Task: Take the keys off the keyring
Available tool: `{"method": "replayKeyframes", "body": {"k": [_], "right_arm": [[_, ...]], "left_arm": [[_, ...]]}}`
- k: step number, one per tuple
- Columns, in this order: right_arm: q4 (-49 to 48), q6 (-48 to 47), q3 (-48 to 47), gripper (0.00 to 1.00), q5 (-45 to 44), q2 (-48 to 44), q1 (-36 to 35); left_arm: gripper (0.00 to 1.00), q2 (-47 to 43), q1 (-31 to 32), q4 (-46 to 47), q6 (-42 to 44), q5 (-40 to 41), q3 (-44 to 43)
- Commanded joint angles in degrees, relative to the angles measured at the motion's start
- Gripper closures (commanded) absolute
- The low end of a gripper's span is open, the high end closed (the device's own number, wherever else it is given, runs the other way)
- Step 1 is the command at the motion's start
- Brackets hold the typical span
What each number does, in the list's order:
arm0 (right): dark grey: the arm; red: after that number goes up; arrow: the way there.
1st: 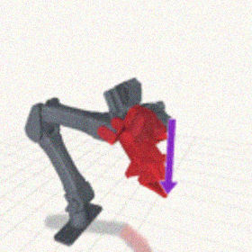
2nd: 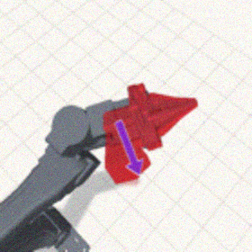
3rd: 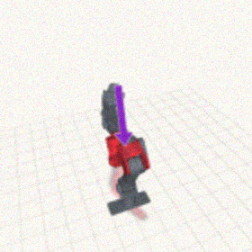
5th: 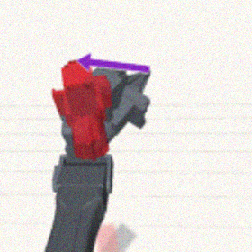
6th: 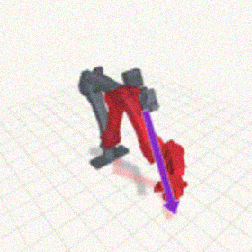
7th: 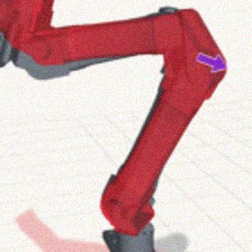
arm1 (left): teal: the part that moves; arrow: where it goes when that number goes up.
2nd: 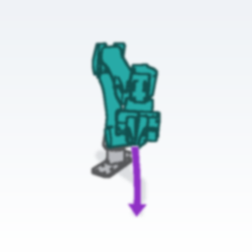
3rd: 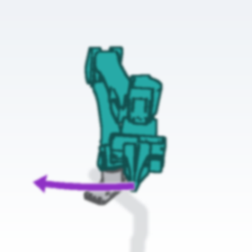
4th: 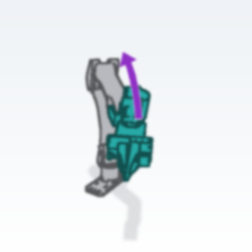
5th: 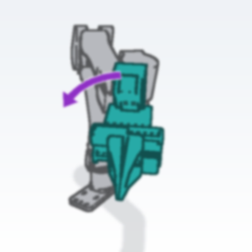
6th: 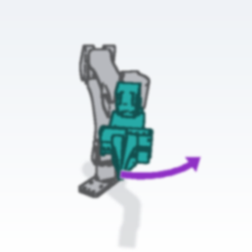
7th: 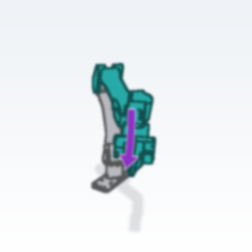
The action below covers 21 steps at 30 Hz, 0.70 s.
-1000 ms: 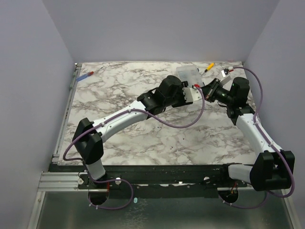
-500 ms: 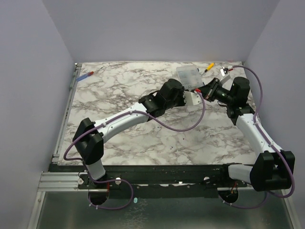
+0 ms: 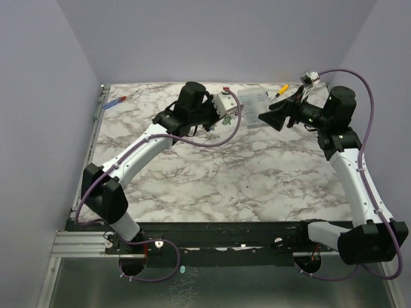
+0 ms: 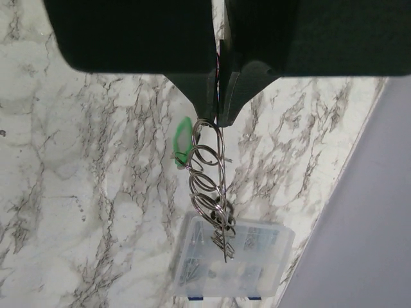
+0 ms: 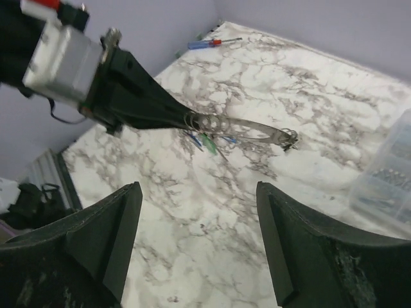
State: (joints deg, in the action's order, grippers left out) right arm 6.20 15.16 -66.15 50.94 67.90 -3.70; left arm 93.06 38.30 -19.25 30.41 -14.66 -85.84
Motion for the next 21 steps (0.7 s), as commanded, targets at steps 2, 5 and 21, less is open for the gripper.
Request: {"method": "replayKeyframes", "body": {"k": [2,5,21], "right_arm": [[11.26,-24.69,-2.67,0.20,3.55,-1.09,-0.34],[15.11,-33.37,-3.64,0.20,7.28,-0.44,-0.34],[26.63,-47.91,-7.24,0.33,19.17,0.86,-2.50]], "left_arm": [[1.00,-6.16,-4.03,-1.00,-3.29,-20.81,0.27],[1.00,-6.88,-4.63,-3.77,-1.35,-26.22,0.31],[1.00,-5.92,-4.64,-13.01,5.56,-39.48,-4.02]]}}
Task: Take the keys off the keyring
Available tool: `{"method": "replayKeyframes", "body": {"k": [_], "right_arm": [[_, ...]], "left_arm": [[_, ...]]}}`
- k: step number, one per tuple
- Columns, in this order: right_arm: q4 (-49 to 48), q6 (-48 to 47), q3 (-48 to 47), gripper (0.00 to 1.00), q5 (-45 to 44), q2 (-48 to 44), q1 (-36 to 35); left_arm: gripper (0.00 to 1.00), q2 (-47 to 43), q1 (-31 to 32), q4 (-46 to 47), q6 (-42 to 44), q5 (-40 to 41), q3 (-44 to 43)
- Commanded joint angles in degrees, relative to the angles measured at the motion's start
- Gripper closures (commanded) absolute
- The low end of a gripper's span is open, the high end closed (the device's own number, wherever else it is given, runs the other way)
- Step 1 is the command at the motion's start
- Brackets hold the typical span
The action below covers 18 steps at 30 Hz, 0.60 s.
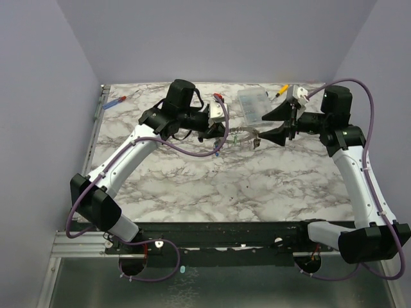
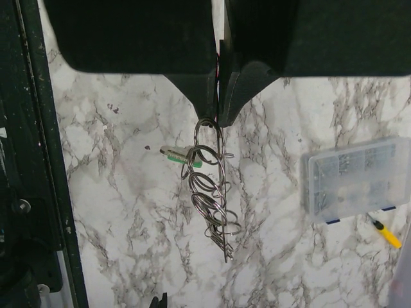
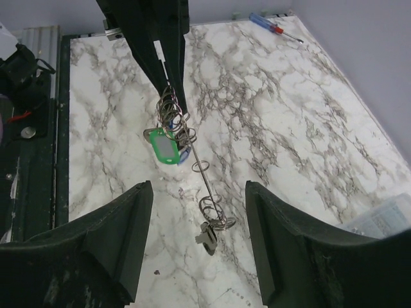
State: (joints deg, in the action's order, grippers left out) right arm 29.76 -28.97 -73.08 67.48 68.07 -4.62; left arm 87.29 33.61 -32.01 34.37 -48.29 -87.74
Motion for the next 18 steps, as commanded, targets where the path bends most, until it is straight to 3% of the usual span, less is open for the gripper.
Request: {"method": "replayKeyframes", "body": {"k": [1,12,18], "right_arm": [[3.78,-4.83,-0.42,0.33,2.12,0.78,-1.95],[7.28,-9.58,-1.15,0.44,-6.08,2.45,-9.04],[6.81,-9.71,-1.54,0.59,-9.53,3.26,-11.49]], "left_arm": [[1.00,-0.10,0.14,-0.25,1.54,-5.97,-2.00],[1.00,0.42,0.58,-0.25,0.84,-6.64,-2.52],[1.00,0.45,0.75,-0.25,0.61,-6.88,-2.28]]}}
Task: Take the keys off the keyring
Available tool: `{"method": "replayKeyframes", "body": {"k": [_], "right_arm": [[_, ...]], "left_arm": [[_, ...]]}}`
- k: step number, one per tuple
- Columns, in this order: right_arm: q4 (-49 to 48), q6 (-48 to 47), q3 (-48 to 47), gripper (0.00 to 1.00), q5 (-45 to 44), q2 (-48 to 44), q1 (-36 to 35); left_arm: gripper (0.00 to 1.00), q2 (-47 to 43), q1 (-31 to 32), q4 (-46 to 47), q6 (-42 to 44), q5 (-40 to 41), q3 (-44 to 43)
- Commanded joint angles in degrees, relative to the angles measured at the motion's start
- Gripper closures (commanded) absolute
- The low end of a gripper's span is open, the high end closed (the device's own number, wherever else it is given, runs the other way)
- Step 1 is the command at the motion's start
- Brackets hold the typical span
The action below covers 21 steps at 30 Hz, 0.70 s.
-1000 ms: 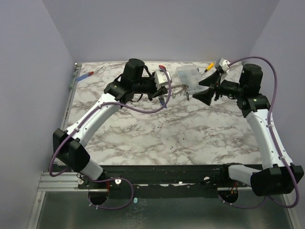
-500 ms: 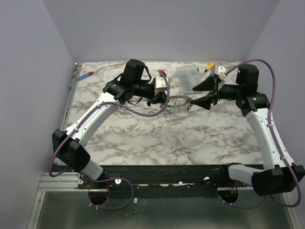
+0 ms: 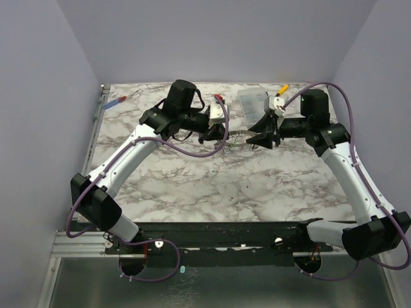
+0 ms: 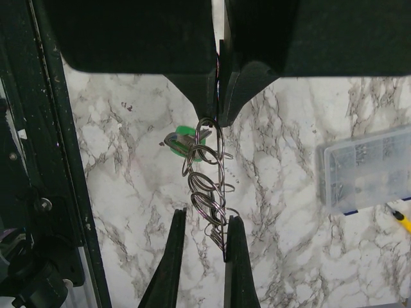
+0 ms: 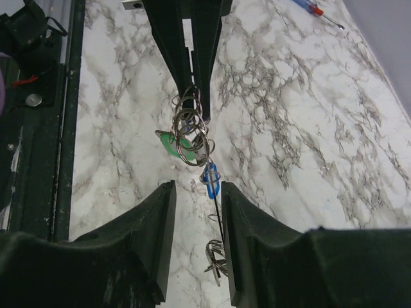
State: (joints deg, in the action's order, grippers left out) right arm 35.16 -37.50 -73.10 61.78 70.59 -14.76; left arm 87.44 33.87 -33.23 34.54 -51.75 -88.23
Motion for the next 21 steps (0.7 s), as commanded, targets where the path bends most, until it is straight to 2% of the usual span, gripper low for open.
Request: {"method": "replayKeyframes", "body": {"k": [1,7,9,11,12,13,16,18,20,21], "right_arm": [[1.48,-1.29,-1.78,0.61,-4.43,0.86,-1.78],[3.14,-3.26,-2.33,0.71,-6.96,1.28,-3.35],[2.93,-3.20,-2.00,0.81,-7.94,1.22,-3.78],[1.74,-1.94,-1.79,0.97,-9.58,1.07,-4.10],[0.76,-0.73,-1.78,0.99,-10.80,0.98,-4.18],[-0.27,0.25,-1.89,0.99,-12.10,0.75,-4.28],[-5.67,6.26,-2.64,0.99,-18.89,0.50,-4.30],[-8.82,9.44,-3.75,0.99,-24.14,0.66,-4.35],[-10.98,11.66,-5.30,0.99,-27.56,1.12,-4.35],[-11.59,12.33,-6.29,0.99,-29.65,1.36,-4.51]], "left_arm": [[1.00,0.28,0.50,0.98,0.48,-3.49,-1.69],[1.00,0.02,0.41,0.98,0.70,-3.00,-1.34],[1.00,0.03,0.41,0.93,0.49,-3.04,-1.49],[1.00,0.09,0.41,1.04,0.12,-2.23,-1.81],[1.00,0.02,0.46,1.29,-0.47,-1.42,-1.88],[0.95,-0.12,0.42,1.73,-1.71,-0.23,-2.02],[0.55,-1.02,-0.51,5.08,-5.95,5.92,-0.96],[0.34,-1.71,-2.57,8.64,-9.98,6.40,0.67],[0.24,-2.36,-4.39,12.52,-13.89,6.74,2.59],[0.22,-2.65,-4.99,14.41,-15.53,6.98,3.54]]}}
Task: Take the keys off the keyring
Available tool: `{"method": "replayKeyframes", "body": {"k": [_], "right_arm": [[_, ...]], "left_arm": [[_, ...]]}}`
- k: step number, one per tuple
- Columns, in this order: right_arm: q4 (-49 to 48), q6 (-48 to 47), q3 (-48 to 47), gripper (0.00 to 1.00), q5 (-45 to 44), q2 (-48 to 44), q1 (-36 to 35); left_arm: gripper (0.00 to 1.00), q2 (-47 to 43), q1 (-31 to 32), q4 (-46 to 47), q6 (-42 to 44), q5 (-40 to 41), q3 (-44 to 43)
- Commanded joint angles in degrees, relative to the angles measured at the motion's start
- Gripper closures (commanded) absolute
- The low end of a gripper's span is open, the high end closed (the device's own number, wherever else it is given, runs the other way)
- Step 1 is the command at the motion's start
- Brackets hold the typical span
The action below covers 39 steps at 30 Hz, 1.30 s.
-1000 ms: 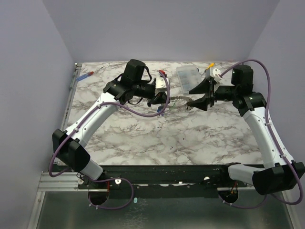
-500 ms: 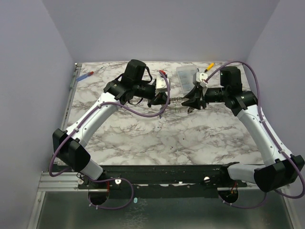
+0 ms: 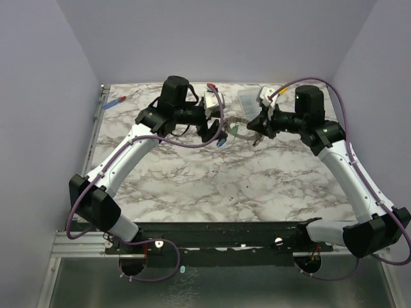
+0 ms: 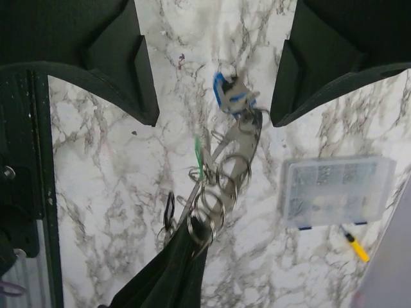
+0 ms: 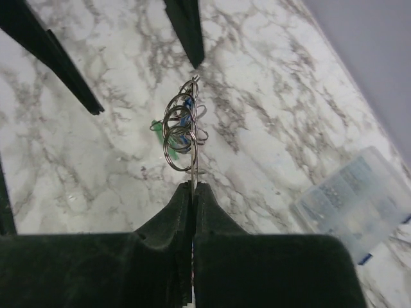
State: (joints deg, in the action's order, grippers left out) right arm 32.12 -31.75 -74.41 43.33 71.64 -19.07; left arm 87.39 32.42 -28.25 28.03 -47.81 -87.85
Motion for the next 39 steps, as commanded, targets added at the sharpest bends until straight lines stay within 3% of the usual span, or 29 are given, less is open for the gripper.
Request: {"method": "replayKeyframes", "body": {"k": [1,11,19,30,39], "right_arm": [[-9.03,7.09,-5.63,0.99,-12.76,0.48,-0.36],[-9.10,5.39,-8.15,1.00,-29.09,3.91,-6.79],[-8.74,5.11,-10.29,0.99,-44.91,6.49,-15.08],[-10.32,4.33,-11.63,1.00,-56.95,10.67,-21.38],[-9.12,5.32,-13.52,0.99,-55.58,12.03,-23.82]], "left_arm": [[0.22,-2.88,-4.24,11.01,-10.41,3.26,4.31],[0.25,-3.50,-6.43,27.51,-23.78,-0.26,12.11],[0.26,-3.12,-9.82,59.68,-45.89,1.25,25.33],[0.26,-2.39,-9.58,74.23,-52.39,2.11,32.19],[0.26,-0.71,-9.55,76.29,-48.32,4.73,33.57]]}}
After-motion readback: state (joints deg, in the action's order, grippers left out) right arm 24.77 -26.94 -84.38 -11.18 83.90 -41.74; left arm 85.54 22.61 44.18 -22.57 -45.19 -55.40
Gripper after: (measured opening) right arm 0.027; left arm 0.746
